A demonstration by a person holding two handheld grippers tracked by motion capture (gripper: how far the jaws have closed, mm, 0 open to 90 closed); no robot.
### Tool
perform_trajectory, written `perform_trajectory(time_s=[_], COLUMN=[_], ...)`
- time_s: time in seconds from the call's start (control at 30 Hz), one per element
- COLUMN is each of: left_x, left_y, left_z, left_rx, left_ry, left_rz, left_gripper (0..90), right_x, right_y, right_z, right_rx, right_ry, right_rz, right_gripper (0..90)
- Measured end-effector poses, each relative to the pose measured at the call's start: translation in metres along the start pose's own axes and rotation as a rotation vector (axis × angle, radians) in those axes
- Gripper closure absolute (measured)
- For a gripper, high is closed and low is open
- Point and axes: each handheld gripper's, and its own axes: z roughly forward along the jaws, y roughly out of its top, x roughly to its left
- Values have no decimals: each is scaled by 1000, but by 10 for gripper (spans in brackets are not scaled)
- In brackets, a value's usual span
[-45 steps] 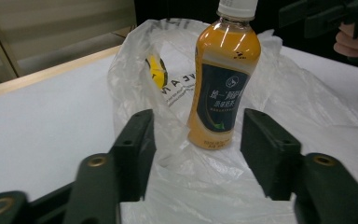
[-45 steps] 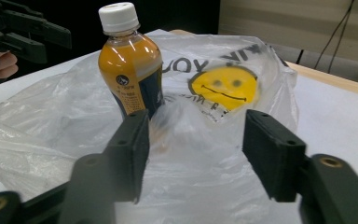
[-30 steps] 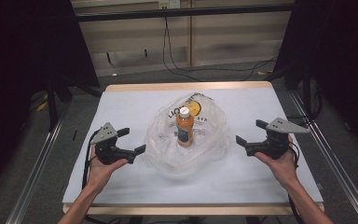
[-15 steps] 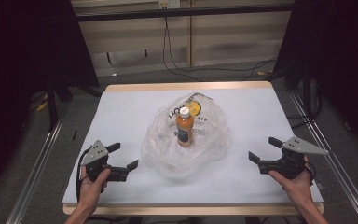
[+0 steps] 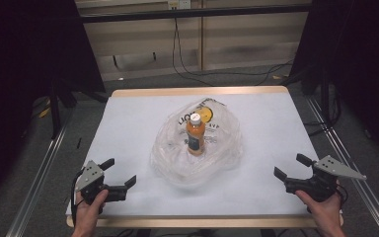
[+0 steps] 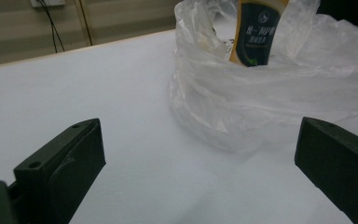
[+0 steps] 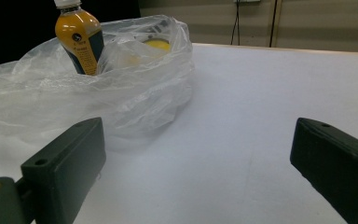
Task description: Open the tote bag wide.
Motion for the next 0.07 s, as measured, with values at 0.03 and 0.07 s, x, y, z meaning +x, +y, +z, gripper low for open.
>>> perform_trajectory(time_s=[0.03,0.07], left_x=[1,1], left_y=[-1,-1], left_z=[2,4], left_rx=[5,17], left_ry=[-9,-6], left_rz=[-13,-11], left_gripper=[15,15], right_x=[0,0], right_y=[0,0], right_z=[1,2], right_rx=[0,3], right_ry=[-6,-7], right_rz=[-14,-17], right_gripper=[34,34])
